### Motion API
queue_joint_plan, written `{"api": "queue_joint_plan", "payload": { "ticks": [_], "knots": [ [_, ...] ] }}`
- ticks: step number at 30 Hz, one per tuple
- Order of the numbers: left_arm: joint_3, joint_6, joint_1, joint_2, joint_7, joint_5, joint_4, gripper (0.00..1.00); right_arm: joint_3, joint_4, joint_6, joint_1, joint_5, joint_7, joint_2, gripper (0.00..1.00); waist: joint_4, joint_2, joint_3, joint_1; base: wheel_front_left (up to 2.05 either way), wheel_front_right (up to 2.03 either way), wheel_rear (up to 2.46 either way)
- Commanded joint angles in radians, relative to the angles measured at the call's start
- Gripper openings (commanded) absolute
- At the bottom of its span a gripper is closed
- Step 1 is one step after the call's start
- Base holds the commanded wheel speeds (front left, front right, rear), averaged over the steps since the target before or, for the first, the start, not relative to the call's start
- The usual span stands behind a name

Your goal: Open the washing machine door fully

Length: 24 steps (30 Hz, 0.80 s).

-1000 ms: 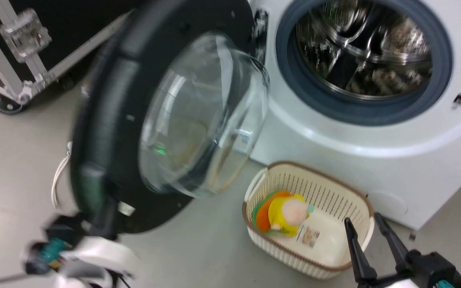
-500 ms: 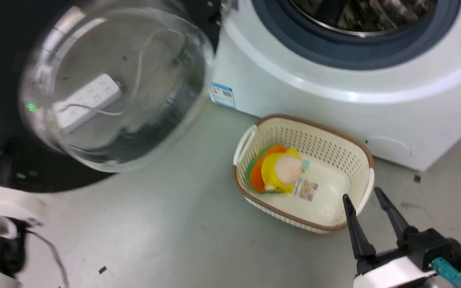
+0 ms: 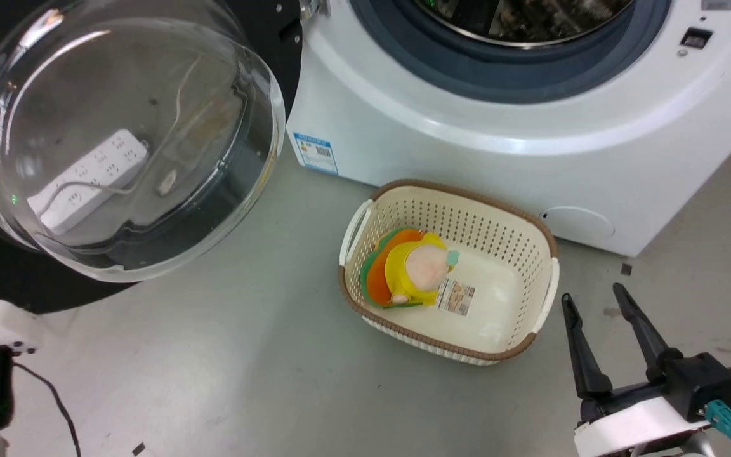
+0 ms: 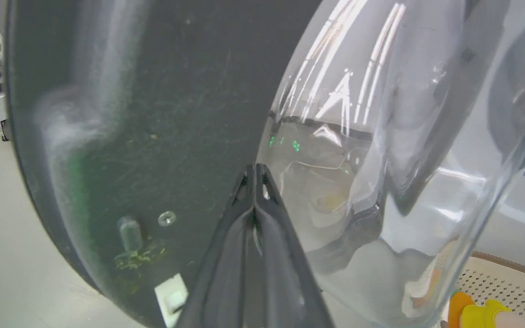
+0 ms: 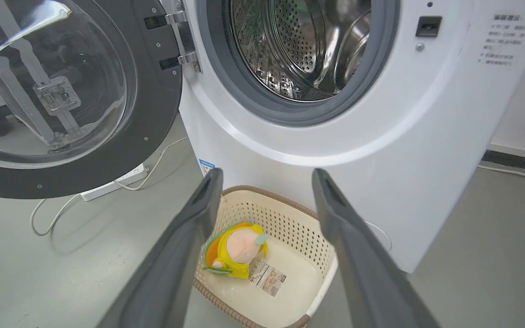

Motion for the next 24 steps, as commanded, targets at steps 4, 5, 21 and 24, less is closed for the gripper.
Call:
{"api": "queue_joint_plan", "payload": {
  "ticks": [4,5,21,24],
  "knots": [
    [-0.040,-0.005,0.051,-0.046,-0.022,0.053,-0.099,0.00,-0.029,-0.008,0.001,-0.006,-0.005,-0.016,0.005,1.00,-0.030,0.0000,-0.068,0.0000,0.00,0.00,0.00],
    [-0.050,-0.002,0.067,-0.064,-0.023,0.064,-0.131,0.00,-0.039,-0.010,0.001,-0.004,-0.008,-0.018,0.006,1.00,-0.037,0.0000,-0.082,0.0000,0.00,0.00,0.00],
    [-0.150,0.022,0.380,-0.336,-0.025,0.198,-0.464,0.00,-0.095,-0.049,0.001,0.087,0.005,-0.025,0.015,1.00,-0.221,0.0000,-0.260,0.0000,0.00,0.00,0.00],
    [-0.173,0.011,0.426,-0.369,-0.025,0.219,-0.447,0.36,-0.093,-0.044,0.001,0.111,0.013,-0.025,0.015,1.00,-0.256,0.0000,-0.268,0.0000,0.00,0.00,0.00]
  ]
}}
